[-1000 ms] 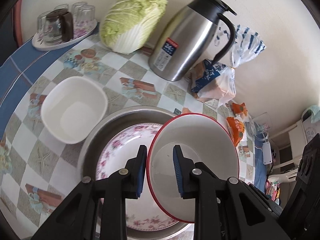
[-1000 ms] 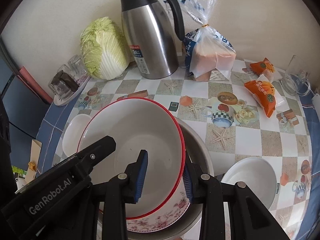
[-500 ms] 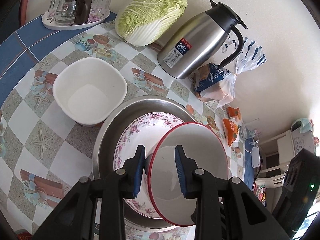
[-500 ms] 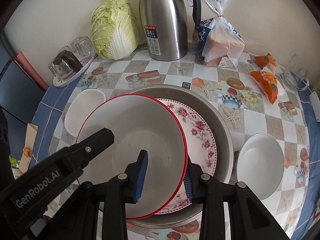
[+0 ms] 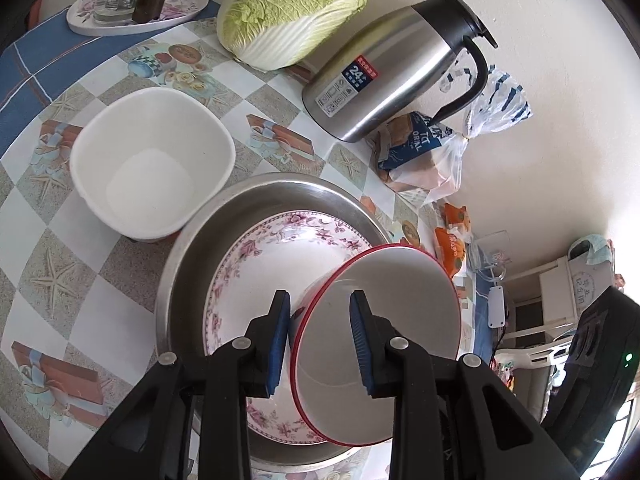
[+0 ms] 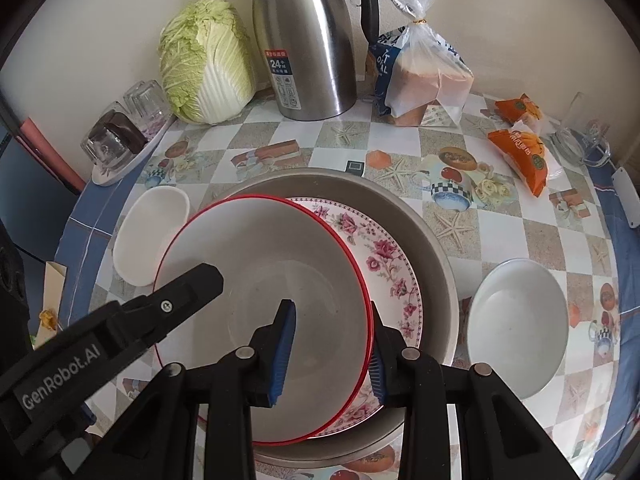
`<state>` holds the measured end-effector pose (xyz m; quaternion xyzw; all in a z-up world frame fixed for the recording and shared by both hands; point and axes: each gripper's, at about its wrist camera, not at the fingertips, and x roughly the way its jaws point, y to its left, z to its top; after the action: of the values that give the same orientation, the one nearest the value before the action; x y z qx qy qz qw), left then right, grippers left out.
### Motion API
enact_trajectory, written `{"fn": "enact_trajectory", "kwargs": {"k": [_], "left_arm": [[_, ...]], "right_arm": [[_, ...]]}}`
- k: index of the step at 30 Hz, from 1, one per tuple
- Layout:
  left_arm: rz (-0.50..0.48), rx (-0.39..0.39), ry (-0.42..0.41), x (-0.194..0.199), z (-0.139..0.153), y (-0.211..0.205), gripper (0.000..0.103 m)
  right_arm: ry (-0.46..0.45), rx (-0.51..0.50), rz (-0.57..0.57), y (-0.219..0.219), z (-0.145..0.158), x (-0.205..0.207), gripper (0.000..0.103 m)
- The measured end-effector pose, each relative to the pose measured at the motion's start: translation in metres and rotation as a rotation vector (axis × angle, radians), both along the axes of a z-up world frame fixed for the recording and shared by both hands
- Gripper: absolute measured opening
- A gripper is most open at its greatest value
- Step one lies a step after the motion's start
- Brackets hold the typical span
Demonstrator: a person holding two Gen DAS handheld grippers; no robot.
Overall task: Organize plates and bowls
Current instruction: 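Lift and carry the red-rimmed bowl with both grippers over the steel basin, then lower the red-rimmed bowl onto the floral plate and open both grippers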
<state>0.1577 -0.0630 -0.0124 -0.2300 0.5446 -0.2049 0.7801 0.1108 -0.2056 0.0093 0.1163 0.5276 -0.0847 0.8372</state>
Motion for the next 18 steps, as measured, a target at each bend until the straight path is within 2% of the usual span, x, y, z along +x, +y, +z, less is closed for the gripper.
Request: {"fn": "enact_trajectory", "kwargs": {"k": [11, 18], "left_arm": [[-0.003, 0.019, 0.019, 0.003, -0.007, -0.003, 0.03], [0.01, 0.029, 0.038, 0.004, -0.01, -0.001, 0.03]], "right_arm": [[0.021, -0.04, 0.009, -0.003, -0.007, 0.011, 0.038], [0.033, -0.022, 0.016, -0.002, -0.013, 0.014, 0.038]]}}
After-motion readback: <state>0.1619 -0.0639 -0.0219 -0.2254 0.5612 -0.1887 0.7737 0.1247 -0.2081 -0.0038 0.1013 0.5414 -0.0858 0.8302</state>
